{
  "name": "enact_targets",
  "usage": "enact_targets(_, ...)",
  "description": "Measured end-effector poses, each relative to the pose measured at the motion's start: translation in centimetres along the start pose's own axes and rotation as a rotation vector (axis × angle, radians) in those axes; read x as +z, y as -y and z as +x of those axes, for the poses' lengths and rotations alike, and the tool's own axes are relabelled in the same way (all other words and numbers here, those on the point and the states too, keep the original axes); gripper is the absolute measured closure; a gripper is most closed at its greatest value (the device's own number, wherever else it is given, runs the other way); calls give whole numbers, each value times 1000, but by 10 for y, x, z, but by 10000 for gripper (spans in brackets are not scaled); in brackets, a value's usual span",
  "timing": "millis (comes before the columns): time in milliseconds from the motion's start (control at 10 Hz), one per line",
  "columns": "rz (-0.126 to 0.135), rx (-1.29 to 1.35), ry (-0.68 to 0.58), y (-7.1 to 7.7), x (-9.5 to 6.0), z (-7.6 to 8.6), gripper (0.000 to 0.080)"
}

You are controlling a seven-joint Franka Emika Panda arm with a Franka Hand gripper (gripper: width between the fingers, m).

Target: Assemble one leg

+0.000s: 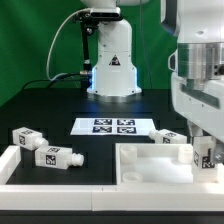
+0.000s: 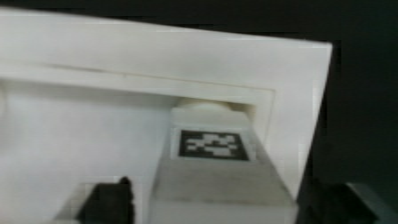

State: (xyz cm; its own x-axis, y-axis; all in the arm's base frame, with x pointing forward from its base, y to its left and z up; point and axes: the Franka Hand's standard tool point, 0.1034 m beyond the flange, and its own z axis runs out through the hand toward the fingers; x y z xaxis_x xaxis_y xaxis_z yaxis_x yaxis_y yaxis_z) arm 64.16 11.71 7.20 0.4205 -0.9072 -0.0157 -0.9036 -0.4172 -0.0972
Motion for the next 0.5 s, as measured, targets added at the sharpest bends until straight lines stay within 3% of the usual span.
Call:
enact_targets(100,-1,-165,5,0,1,-4,179)
enact_targets(500,-3,-436,5,-1,2,-3,151)
